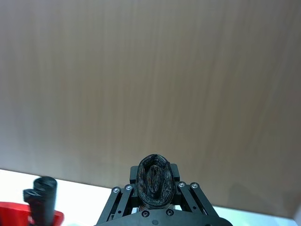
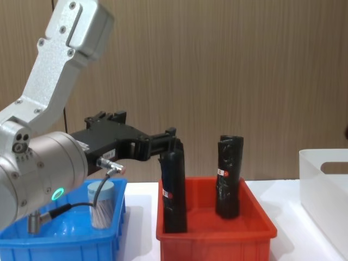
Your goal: Pick the cotton swabs from the blue box and place them into the white box.
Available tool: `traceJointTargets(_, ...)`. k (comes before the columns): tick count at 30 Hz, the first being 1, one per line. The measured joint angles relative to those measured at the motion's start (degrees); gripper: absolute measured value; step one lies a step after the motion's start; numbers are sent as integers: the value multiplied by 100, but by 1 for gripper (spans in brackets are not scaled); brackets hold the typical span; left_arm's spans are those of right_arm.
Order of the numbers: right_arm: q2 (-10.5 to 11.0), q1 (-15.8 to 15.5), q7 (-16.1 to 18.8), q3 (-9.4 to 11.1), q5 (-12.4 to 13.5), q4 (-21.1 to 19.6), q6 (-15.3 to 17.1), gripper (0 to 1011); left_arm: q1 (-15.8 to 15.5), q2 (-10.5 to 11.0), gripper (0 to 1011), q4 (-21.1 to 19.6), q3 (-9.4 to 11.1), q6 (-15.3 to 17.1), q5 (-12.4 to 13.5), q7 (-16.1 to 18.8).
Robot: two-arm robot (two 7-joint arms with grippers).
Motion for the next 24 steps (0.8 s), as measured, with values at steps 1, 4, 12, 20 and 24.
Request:
traceJointTargets(1,8,-1,-35,11,-9,10,26,351,0,0,1000,0,0,0,0,0)
traceJointTargets(4,42,-10,-124,52,-27,56,120,351,0,0,1000,0,0,0,0,0)
traceJointTargets(12,92,-25,-246,120,-64,123,257,436,0,0,1000,0,0,0,0,0)
traceJointTargets(20,125,-61,-301,172,-67,132,320,707,0,0,1000,0,0,0,0,0)
traceJointTargets(24,141,-96,-326,199,-67,100,333,800,0,0,1000,0,0,0,0,0)
